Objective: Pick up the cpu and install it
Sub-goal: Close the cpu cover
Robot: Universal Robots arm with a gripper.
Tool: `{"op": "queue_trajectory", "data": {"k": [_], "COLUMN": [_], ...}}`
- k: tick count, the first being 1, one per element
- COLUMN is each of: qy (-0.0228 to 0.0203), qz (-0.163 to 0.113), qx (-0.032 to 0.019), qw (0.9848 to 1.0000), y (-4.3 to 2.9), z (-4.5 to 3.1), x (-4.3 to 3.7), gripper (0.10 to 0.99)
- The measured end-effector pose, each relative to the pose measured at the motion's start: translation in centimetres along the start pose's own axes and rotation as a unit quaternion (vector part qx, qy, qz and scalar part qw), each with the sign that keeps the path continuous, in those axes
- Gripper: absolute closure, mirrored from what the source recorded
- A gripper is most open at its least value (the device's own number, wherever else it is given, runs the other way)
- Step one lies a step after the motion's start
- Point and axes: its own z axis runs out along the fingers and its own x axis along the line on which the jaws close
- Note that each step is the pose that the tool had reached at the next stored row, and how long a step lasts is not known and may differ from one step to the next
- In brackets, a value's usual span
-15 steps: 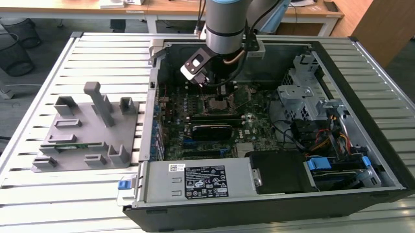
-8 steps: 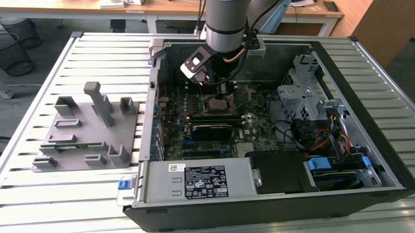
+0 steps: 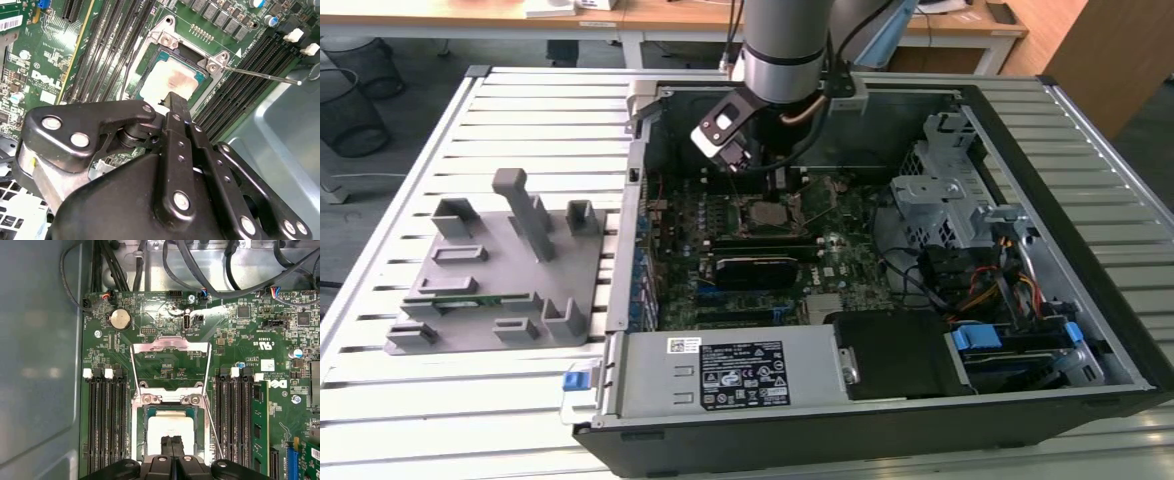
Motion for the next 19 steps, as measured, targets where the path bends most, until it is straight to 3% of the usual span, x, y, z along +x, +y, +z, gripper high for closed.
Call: {"op": "queue_trajectory", "data": {"k": [8,15,19], "qy": [0.0,0.0,0.0], "qz": [0.0,0.0,0.0], "qx": [0.0,0.0,0.0], "qw": [1.0,1.0,1.0], "y": [0.04,0.1,0.11], "z": [-0.99,-2.47,-2.63], "x": [0.05,0.13,-0.24], "gripper": [0.98,0.98,0.98]}}
